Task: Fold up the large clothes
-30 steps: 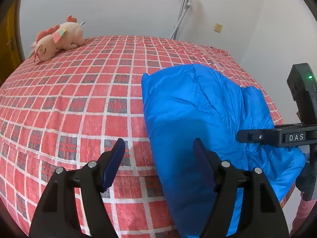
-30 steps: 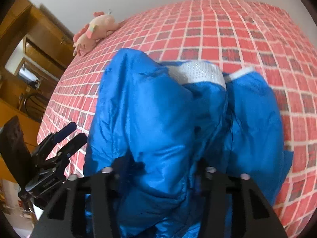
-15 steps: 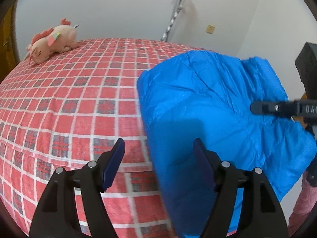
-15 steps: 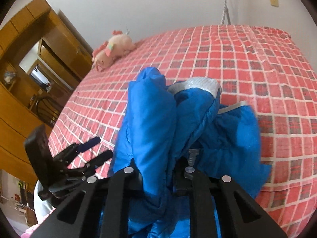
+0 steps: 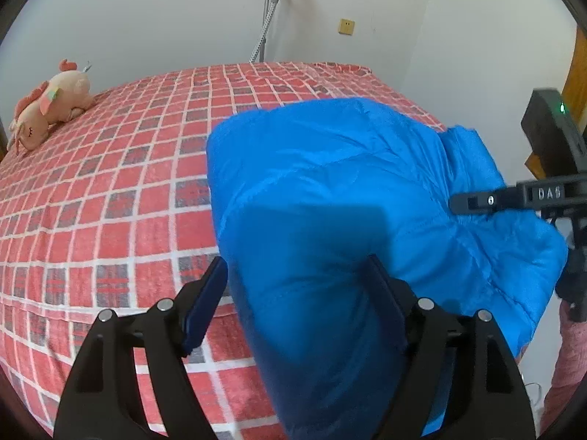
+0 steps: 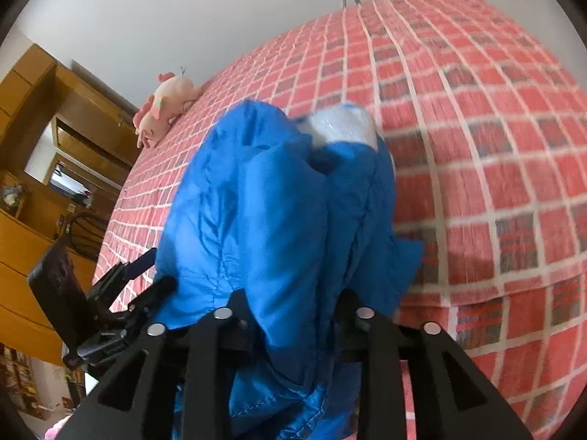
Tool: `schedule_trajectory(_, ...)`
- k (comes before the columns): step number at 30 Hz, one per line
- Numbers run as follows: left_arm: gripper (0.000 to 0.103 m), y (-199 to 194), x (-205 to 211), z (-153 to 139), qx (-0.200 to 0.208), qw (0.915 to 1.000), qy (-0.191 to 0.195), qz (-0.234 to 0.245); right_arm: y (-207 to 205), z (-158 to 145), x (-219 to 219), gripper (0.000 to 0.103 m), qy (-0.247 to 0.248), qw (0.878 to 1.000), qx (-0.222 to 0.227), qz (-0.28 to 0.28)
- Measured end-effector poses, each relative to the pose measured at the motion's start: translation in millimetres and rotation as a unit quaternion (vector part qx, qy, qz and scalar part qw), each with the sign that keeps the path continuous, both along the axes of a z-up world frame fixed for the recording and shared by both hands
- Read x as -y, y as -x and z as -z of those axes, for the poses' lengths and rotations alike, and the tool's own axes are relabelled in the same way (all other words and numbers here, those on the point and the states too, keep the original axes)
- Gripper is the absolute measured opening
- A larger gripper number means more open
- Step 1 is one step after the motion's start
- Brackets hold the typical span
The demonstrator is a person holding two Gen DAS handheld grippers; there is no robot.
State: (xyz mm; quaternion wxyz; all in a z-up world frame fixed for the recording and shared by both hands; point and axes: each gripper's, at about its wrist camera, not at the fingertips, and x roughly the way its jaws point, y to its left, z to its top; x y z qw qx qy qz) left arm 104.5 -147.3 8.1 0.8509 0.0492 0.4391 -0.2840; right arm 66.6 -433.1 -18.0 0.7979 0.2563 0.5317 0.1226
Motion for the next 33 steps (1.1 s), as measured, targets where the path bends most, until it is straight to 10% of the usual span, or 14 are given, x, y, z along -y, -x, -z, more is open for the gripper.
schedule_trajectory(15,0.077,24.7,-16.4,-22.2,0.010,0.9998,-0.003,-0.018,56.3,-109.5,-70.0,0.040,0.153,0.975,0.138,-0.084)
schedule_trajectory(33,0.083,44.8,2.4,15.1,0.011,0.9998,-0.005,0.018,99.3,2.1,-55.7,0.002,0.143,0.986,0.054,-0.070)
